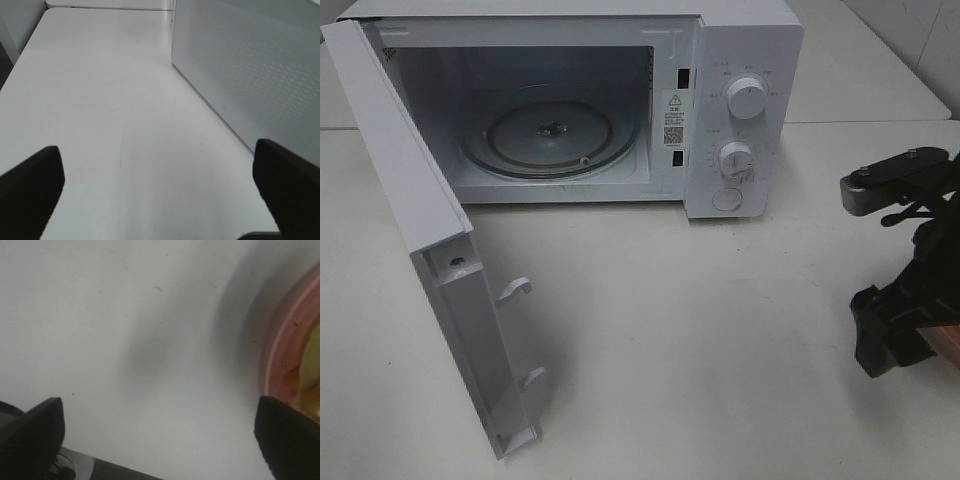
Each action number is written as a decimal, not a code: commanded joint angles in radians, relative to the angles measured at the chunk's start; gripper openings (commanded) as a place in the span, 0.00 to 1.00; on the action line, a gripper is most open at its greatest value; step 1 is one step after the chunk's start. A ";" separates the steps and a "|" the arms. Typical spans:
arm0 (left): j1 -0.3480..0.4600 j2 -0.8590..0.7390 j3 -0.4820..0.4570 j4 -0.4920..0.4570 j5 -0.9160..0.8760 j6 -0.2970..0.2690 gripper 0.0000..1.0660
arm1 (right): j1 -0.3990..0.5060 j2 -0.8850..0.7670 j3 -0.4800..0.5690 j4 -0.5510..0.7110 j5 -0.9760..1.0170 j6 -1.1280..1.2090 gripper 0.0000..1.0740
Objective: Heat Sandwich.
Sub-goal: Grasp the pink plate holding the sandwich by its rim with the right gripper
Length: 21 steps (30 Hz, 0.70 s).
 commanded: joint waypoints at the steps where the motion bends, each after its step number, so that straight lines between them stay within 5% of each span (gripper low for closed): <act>1: 0.006 -0.016 0.001 -0.004 -0.014 -0.005 0.92 | -0.054 -0.007 -0.003 -0.007 0.000 0.019 0.92; 11: 0.006 -0.016 0.001 -0.004 -0.014 -0.005 0.92 | -0.192 0.025 -0.112 -0.008 0.005 0.054 0.89; 21: 0.006 -0.016 0.001 -0.004 -0.014 -0.005 0.92 | -0.229 0.177 -0.178 -0.010 -0.009 0.054 0.87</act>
